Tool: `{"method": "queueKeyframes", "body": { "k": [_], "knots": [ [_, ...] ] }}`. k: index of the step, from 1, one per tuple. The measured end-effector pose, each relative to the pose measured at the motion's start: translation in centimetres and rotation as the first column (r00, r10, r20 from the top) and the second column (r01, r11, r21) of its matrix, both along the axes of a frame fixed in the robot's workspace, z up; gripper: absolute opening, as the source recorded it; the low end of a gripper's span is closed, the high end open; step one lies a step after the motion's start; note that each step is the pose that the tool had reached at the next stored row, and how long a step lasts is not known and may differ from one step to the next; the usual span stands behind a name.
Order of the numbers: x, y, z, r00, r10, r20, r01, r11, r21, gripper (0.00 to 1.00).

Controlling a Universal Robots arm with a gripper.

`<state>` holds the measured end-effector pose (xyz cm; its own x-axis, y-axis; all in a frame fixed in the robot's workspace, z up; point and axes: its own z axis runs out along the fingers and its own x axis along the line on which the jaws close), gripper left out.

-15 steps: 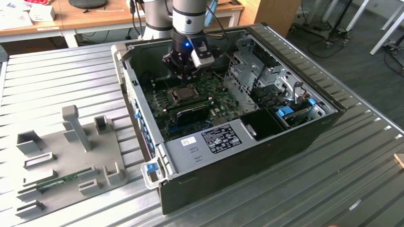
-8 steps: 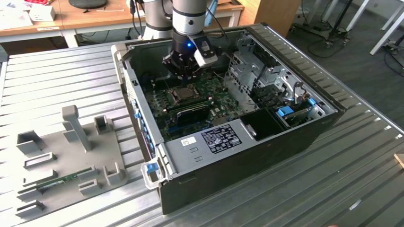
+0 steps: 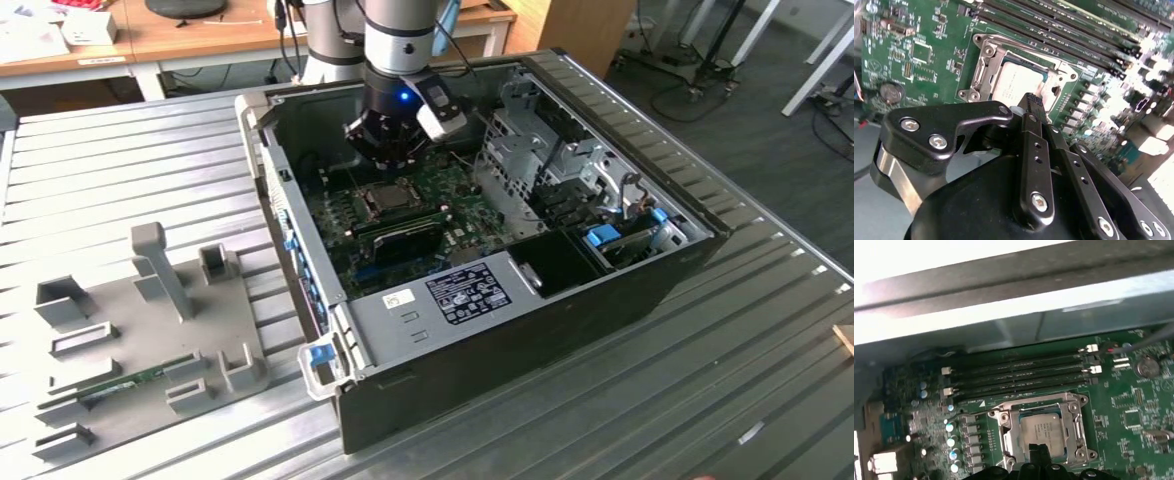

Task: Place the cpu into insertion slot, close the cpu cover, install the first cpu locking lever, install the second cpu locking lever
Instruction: 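Close the cpu cover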

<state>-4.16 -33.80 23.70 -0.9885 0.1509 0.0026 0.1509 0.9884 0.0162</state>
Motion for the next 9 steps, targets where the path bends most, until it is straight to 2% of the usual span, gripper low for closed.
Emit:
{"method": "queueKeyframes", "body": {
  "k": [3,6,9],
  "knots": [
    [0.0,0.0,-0.07,0.9985,0.055,0.0,-0.055,0.9985,0.0,0.11],
    [0.0,0.0,-0.11,0.9945,0.105,-0.0001,-0.105,0.9945,-0.0003,0.11],
    [0.0,0.0,-0.15,0.9943,0.107,0.001,-0.107,0.9943,-0.0001,0.11]
  ]
}}
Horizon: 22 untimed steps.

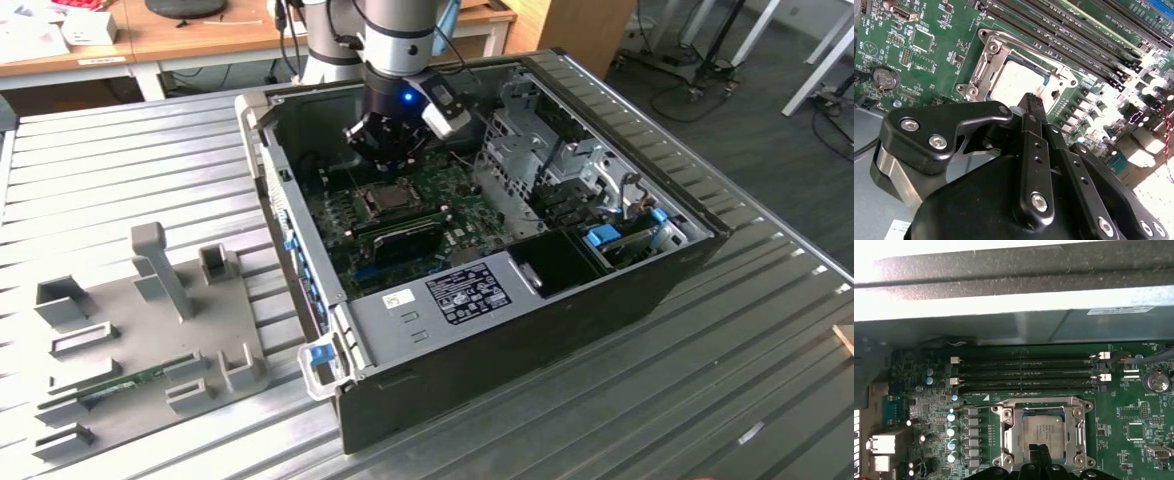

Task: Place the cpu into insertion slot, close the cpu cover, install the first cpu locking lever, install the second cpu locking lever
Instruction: 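Close the cpu cover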

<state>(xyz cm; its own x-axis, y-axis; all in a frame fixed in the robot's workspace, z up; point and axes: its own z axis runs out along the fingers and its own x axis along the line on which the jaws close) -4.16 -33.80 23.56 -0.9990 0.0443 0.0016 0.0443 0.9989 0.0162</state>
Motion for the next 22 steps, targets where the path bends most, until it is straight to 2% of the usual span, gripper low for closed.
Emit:
{"method": "queueKeyframes", "body": {
  "k": [1,3,4,16,22],
  "knots": [
    [-0.02,0.0,-0.03,1.0,0.001,0.0041,-0.001,1.0,0.0002,0.11],
    [-0.1,0.0,-0.11,0.9998,0.002,0.0194,-0.002,1.0,0.0005,0.11],
    [-0.13,0.0,-0.15,0.9997,0.003,0.0234,-0.003,1.0,0.0005,0.11],
    [-1.22,0.0,-1.34,0.9997,0.003,0.0249,-0.003,1.0,0.0003,0.11],
    [-1.43,0.0,-1.42,0.9997,0.003,0.0247,-0.003,1.0,0.0002,0.11]
  ]
}}
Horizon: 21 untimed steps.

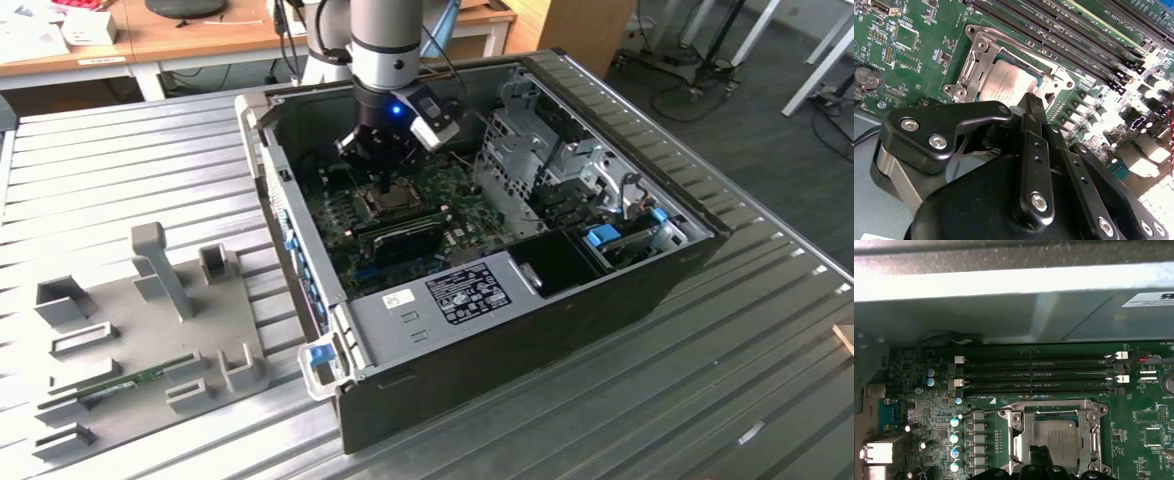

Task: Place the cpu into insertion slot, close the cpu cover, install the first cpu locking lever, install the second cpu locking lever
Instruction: 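Close the cpu cover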

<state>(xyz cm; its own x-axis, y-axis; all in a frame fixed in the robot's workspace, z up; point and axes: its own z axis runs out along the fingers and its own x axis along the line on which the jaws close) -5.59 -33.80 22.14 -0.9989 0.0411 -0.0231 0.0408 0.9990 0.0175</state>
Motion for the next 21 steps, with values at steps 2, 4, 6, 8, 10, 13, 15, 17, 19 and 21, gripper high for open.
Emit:
{"method": "queueKeyframes", "body": {
  "k": [2,4,6,8,10,13,15,17,19,21],
  "knots": [
    [-0.01,0.0,-0.01,1.0,0.0,0.0001,0.0,1.0,0.0001,0.11],
    [-0.13,0.0,-0.03,1.0,0.0,0.0003,0.0,1.0,0.0004,0.11],
    [-0.37,0.0,-0.04,1.0,0.0,0.0004,0.0,1.0,0.0001,0.11],
    [-0.64,0.0,-0.07,1.0,0.0,0.0007,0.0,1.0,0.0002,0.11],
    [-0.81,0.0,-0.08,1.0,0.0,0.0007,0.0,1.0,0.0001,0.11],
    [-0.83,0.0,-0.08,1.0,0.0,0.0006,0.0,1.0,0.0,0.11],
    [-0.84,0.0,-0.09,1.0,0.0,0.0007,0.0,1.0,0.0001,0.11],
    [-0.85,0.0,-0.13,1.0,0.0,0.0008,0.0,1.0,0.0003,0.11],
    [-0.89,0.0,-0.28,1.0,0.0,0.0011,0.0,1.0,0.0002,0.11],
    [-0.95,0.0,-0.45,1.0,0.0,0.0014,0.0,1.0,0.0002,0.11]
  ]
}}
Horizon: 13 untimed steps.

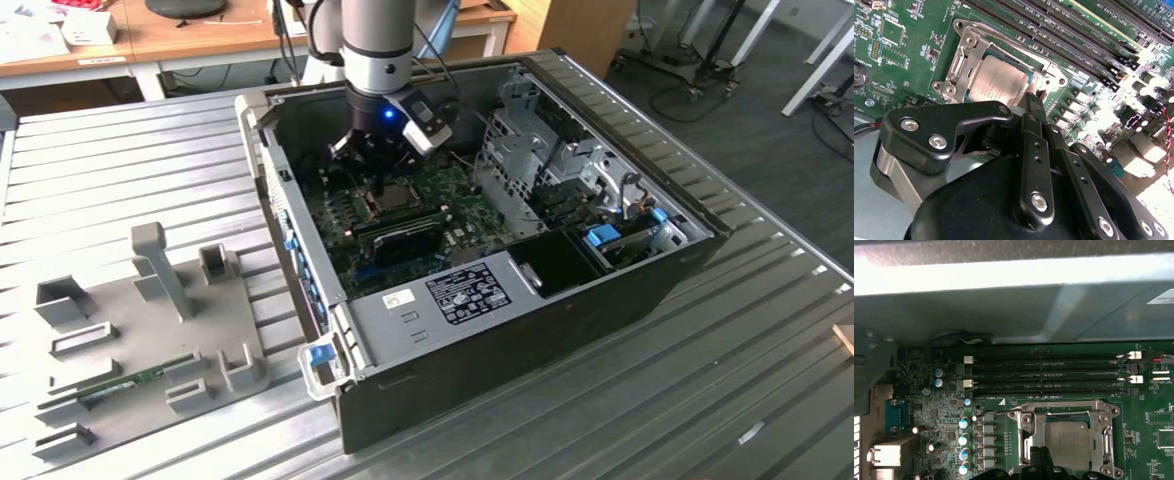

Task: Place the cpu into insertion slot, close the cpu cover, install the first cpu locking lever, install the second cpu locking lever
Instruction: 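Close the cpu cover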

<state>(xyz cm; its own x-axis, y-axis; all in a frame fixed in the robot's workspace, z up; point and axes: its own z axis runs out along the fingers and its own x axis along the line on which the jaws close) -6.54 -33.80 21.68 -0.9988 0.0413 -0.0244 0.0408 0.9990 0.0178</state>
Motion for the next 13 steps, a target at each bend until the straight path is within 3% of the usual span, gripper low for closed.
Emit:
{"method": "queueKeyframes", "body": {
  "k": [13],
  "knots": [
    [-0.09,0.0,-0.82,1.0,0.0,0.0004,0.0,1.0,-0.0001,0.11]
  ]
}}
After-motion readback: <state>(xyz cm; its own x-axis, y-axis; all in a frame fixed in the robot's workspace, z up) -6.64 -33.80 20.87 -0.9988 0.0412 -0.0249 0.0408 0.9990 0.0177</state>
